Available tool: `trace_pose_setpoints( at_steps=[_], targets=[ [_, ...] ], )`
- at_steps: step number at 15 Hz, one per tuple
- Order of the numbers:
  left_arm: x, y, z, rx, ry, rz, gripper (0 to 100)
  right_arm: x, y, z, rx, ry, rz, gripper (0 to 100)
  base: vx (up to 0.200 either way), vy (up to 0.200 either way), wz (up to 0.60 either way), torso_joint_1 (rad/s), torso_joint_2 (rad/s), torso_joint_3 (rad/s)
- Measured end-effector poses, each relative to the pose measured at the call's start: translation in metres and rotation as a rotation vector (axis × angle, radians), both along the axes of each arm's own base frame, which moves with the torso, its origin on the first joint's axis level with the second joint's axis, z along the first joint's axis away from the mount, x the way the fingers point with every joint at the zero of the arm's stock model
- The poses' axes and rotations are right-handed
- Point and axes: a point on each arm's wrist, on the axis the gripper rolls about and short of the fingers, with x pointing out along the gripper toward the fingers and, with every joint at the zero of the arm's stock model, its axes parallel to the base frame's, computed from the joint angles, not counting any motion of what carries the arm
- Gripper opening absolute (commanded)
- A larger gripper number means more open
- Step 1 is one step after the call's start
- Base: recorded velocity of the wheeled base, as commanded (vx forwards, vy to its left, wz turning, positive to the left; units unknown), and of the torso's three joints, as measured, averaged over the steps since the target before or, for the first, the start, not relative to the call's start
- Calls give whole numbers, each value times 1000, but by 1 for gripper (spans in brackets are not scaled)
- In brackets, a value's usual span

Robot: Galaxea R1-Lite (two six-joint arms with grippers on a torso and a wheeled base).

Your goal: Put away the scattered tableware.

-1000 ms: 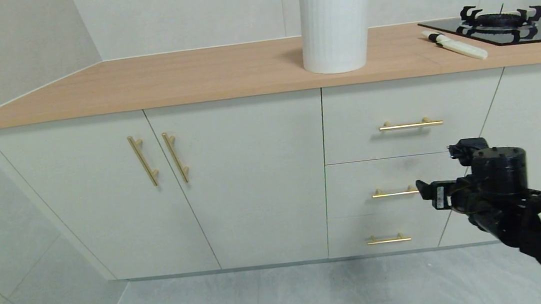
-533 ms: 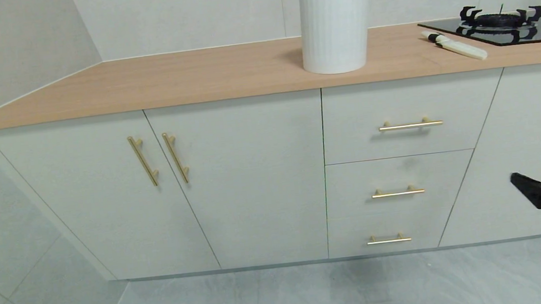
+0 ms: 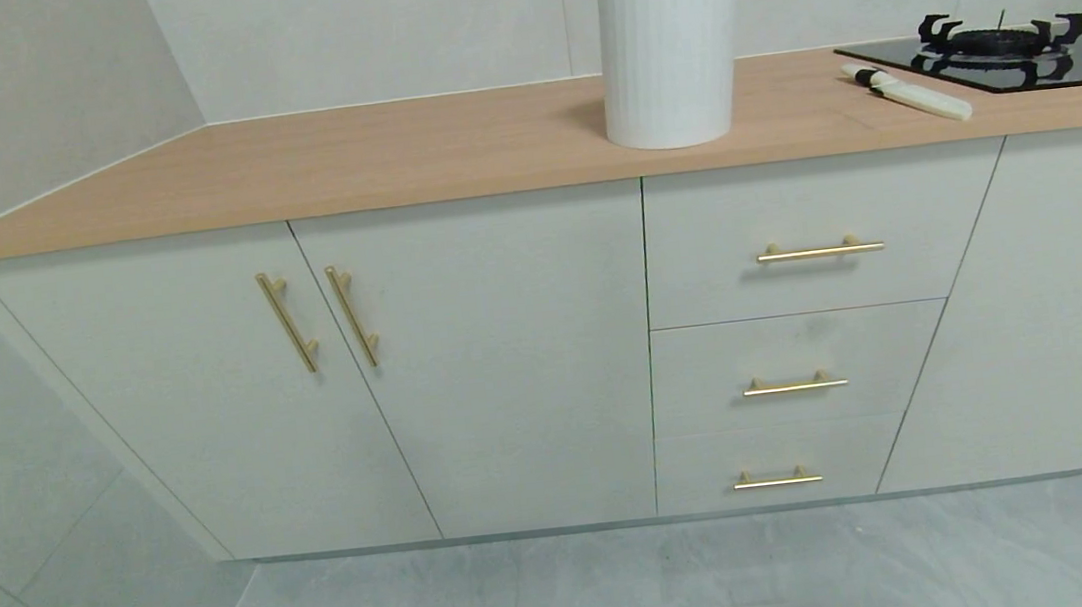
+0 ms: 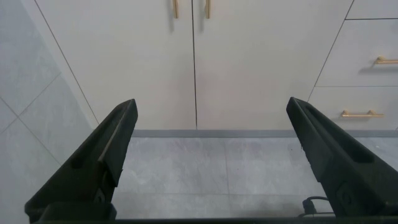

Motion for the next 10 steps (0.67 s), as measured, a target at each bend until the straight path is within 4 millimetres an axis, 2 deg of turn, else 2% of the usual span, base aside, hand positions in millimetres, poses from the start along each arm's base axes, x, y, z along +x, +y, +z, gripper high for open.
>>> trace_pose_setpoints(
  at_steps=[2,4,6,10],
  targets=[
    [0,0,0,0,0,0,100,-23,1,-16,-19,-19,-23,100,0,0,0,0,0,0],
    [0,0,0,0,0,0,100,-34,2,-31,-13,-24,-21,100,0,0,0,0,0,0],
    [0,0,0,0,0,0,100,-34,4,-43,5,-38,59,100,0,0,0,0,0,0],
    [0,0,0,0,0,0,100,-21,11,-53,47,-202,390,100,0,0,0,0,0,0]
  ],
)
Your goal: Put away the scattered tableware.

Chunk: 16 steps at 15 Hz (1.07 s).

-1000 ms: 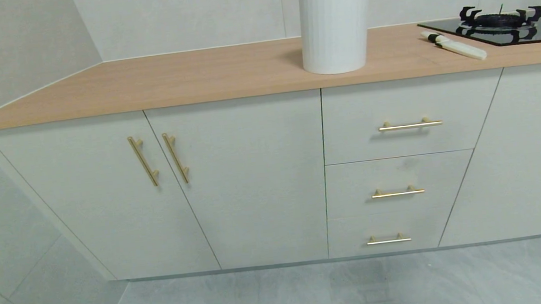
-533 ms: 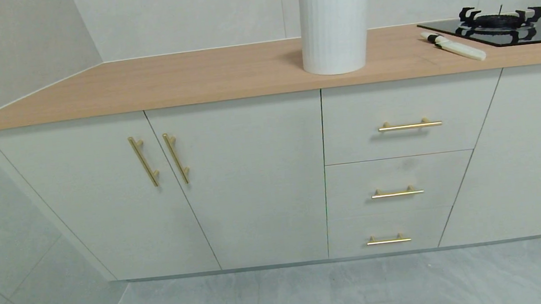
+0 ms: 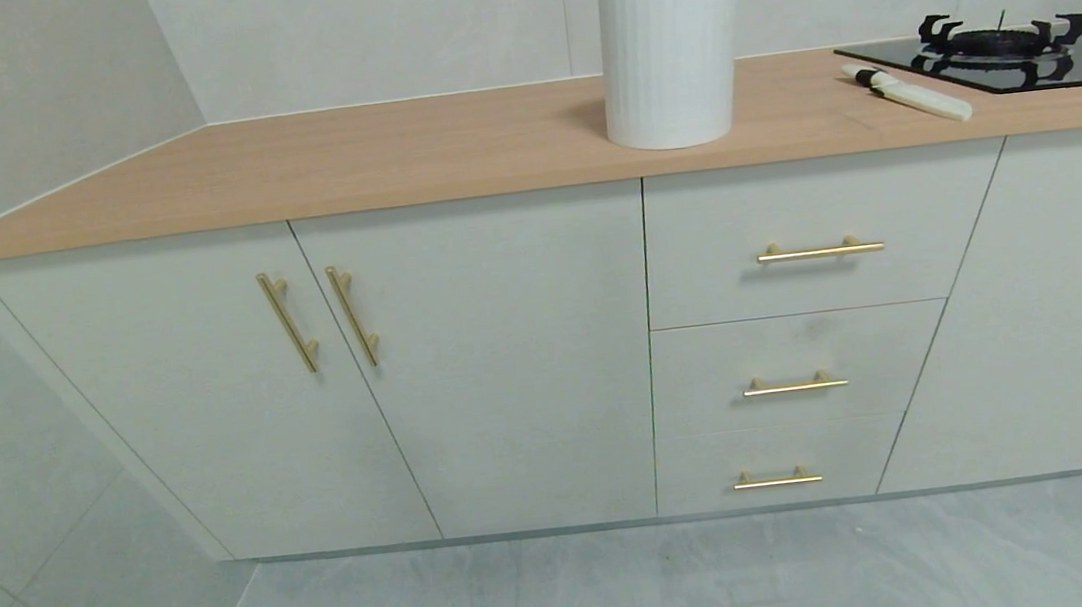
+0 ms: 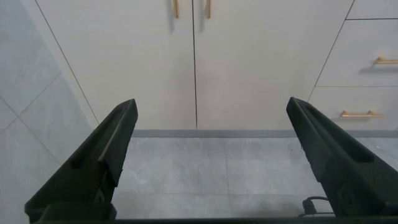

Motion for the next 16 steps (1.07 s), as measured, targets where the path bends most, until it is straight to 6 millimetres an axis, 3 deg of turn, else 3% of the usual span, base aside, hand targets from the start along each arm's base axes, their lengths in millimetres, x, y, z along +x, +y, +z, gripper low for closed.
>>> trace_pose_setpoints(
  at_steps=[2,6,16],
  targets=[
    [0,0,0,0,0,0,100,7,3,-16,-33,16,117,100,0,0,0,0,0,0],
    [0,0,0,0,0,0,100,10,3,-31,-33,110,136,100,0,0,0,0,0,0],
    [0,0,0,0,0,0,100,10,2,-33,8,129,114,100,0,0,0,0,0,0]
  ],
)
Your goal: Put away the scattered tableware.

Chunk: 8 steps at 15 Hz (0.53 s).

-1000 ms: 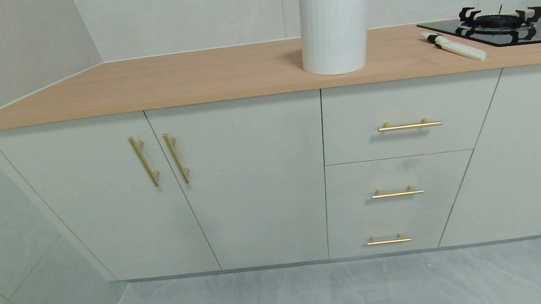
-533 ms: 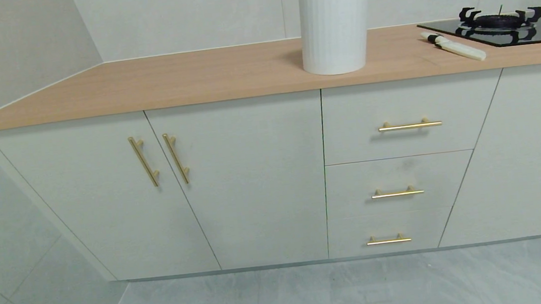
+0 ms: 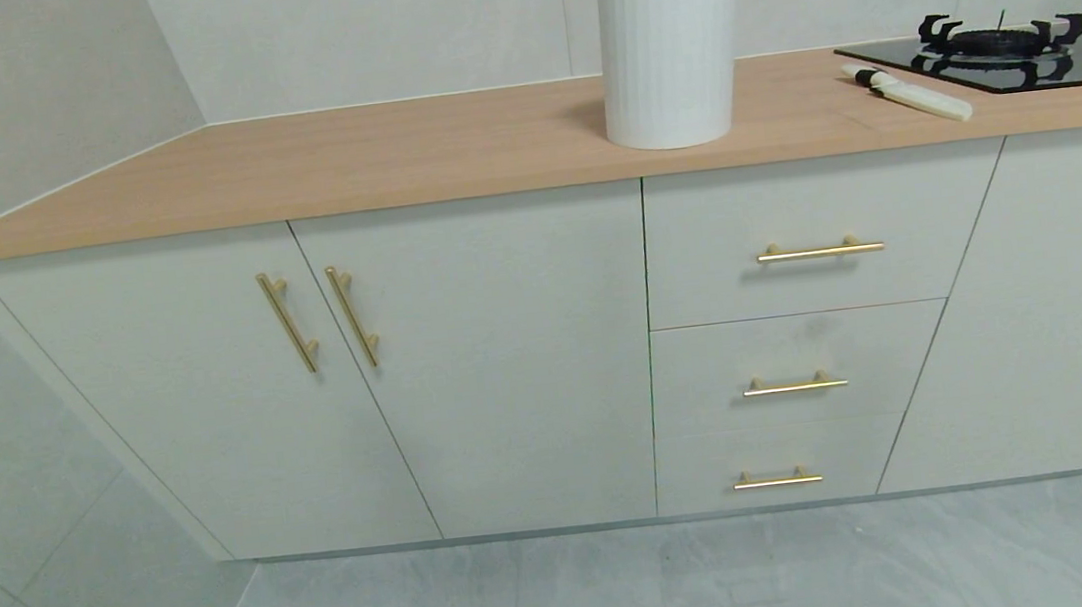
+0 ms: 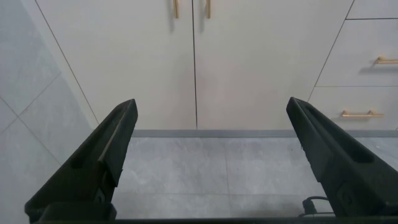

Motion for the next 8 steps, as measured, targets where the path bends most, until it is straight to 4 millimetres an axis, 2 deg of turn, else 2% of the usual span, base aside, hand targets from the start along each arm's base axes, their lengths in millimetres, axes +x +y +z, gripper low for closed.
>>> trace_pose_setpoints(
  at_steps=[2,8],
  targets=[
    [0,0,0,-1,0,0,100,0,0,0,3,0,-1,100,0,0,0,0,0,0],
    [0,0,0,-3,0,0,100,0,0,0,4,1,-1,100,200,0,0,4,-2,-1]
  ],
)
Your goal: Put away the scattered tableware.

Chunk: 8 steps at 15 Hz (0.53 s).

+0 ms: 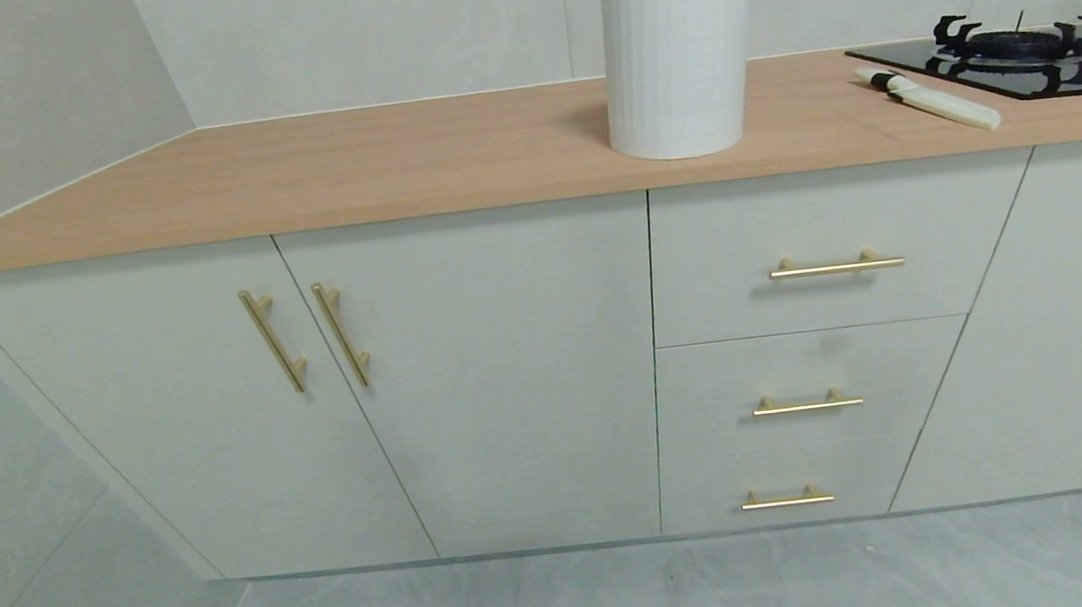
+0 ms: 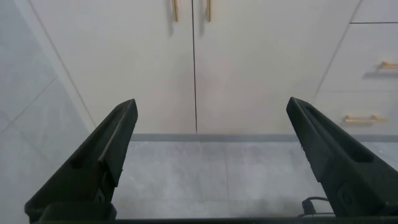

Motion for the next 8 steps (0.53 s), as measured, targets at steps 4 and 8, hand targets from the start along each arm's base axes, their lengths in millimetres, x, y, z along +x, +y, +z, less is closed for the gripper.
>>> trace_pose_setpoints(
  at_steps=[4,8],
  targets=[
    [0,0,0,0,0,0,100,0,0,0,0,1,0,100,200,0,0,0,0,2],
    [0,0,0,0,0,0,100,0,0,0,0,0,0,100,200,0,0,6,2,-1]
  ],
)
